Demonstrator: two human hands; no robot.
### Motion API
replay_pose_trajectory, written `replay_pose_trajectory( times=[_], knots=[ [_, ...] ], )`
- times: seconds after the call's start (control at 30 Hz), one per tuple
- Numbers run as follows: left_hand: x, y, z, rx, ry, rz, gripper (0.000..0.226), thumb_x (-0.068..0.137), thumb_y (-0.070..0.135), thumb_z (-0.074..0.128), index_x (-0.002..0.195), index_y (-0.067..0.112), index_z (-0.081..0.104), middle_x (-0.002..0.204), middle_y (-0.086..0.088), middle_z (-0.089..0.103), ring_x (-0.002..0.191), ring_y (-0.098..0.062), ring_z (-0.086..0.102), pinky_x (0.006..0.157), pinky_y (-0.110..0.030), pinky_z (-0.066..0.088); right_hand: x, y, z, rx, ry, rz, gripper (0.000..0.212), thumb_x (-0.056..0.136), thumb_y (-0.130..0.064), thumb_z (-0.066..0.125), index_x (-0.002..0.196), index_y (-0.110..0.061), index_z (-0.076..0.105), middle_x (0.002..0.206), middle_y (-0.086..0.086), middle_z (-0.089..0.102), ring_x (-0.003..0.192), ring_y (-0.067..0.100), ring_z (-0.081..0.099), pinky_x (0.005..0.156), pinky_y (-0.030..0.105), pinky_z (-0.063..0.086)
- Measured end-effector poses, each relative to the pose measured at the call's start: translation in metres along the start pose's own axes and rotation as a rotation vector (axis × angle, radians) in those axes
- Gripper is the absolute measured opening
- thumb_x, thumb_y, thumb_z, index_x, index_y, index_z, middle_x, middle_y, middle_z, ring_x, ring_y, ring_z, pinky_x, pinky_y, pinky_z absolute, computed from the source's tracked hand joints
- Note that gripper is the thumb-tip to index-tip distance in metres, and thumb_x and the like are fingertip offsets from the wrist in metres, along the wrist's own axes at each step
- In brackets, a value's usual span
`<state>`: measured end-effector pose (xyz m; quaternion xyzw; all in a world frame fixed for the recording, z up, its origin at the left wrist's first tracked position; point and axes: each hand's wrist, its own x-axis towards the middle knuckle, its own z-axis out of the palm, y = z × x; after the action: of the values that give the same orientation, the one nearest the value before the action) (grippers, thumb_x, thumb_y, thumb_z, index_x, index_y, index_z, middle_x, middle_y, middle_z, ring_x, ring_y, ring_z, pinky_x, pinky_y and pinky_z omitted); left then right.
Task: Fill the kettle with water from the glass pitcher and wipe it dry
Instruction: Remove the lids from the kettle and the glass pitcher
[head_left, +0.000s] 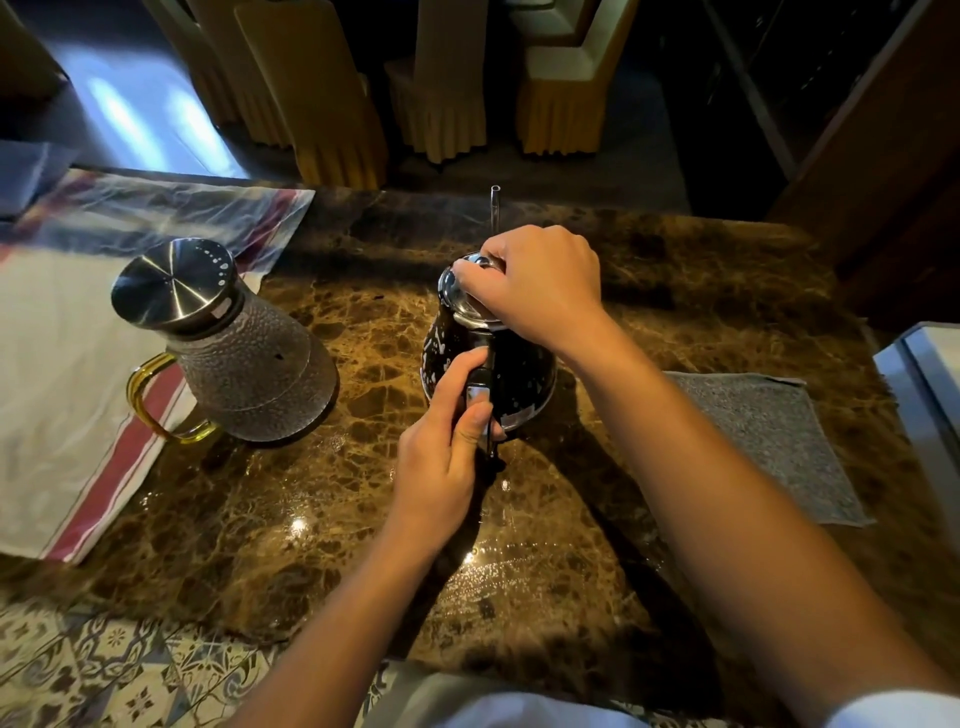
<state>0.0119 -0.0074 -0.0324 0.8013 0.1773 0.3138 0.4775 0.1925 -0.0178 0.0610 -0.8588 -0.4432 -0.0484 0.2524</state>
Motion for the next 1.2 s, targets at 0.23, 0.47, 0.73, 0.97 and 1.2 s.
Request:
replay_pose_trajectory(
  times=[0.23, 0.47, 0.73, 0.97, 1.2],
  knots=[
    [0.001, -0.002, -0.001, 0.016, 0.016, -0.004, 0.043, 0.107, 0.038, 0.040, 0.150, 0.043, 0.038, 0.090, 0.010, 0.072, 0.088, 0.000, 0.072, 0.076, -0.012, 0.052, 0.005, -0.001, -0.008, 0.056, -0.059, 0.051, 0.049, 0.094, -0.050, 0.060, 0.060, -0.015, 0.065, 0.059, -0.002, 0.063, 0.060, 0.016, 0.059, 0.058, 0.032, 0.045],
    [0.006, -0.006, -0.011, 0.012, 0.032, -0.001, 0.043, 0.110, 0.031, 0.041, 0.152, 0.035, 0.040, 0.087, 0.003, 0.072, 0.088, -0.009, 0.072, 0.079, -0.015, 0.053, -0.004, 0.002, -0.021, 0.523, -0.034, 0.150, 0.056, 0.096, -0.043, 0.068, 0.054, -0.008, 0.058, 0.052, 0.006, 0.050, 0.050, 0.012, 0.046, 0.058, 0.033, 0.040],
    [0.004, -0.003, -0.009, -0.022, 0.039, -0.054, 0.043, 0.111, 0.033, 0.042, 0.153, 0.030, 0.043, 0.093, 0.007, 0.074, 0.091, -0.008, 0.073, 0.080, -0.014, 0.054, -0.076, 0.025, -0.045, 0.890, -0.055, 0.095, 0.036, 0.105, -0.033, 0.057, 0.077, -0.010, 0.063, 0.049, -0.009, 0.049, 0.039, 0.010, 0.045, 0.044, 0.032, 0.040],
    [0.008, -0.004, -0.013, 0.049, 0.014, -0.009, 0.044, 0.111, 0.028, 0.041, 0.155, 0.025, 0.040, 0.090, 0.006, 0.073, 0.091, -0.005, 0.073, 0.081, -0.009, 0.050, -0.157, 0.070, -0.052, 0.952, -0.241, 0.147, 0.034, 0.105, -0.041, 0.054, 0.087, -0.021, 0.074, 0.052, -0.002, 0.057, 0.043, 0.011, 0.050, 0.049, 0.020, 0.043],
    [0.005, -0.004, -0.010, 0.072, 0.041, -0.025, 0.044, 0.112, 0.033, 0.039, 0.155, 0.027, 0.039, 0.089, 0.007, 0.072, 0.094, -0.007, 0.072, 0.087, -0.016, 0.053, -0.239, 0.094, -0.028, 0.951, -0.469, 0.371, 0.032, 0.096, -0.046, 0.061, 0.087, -0.019, 0.077, 0.055, 0.002, 0.065, 0.044, 0.010, 0.053, 0.051, 0.015, 0.042]
  ],
)
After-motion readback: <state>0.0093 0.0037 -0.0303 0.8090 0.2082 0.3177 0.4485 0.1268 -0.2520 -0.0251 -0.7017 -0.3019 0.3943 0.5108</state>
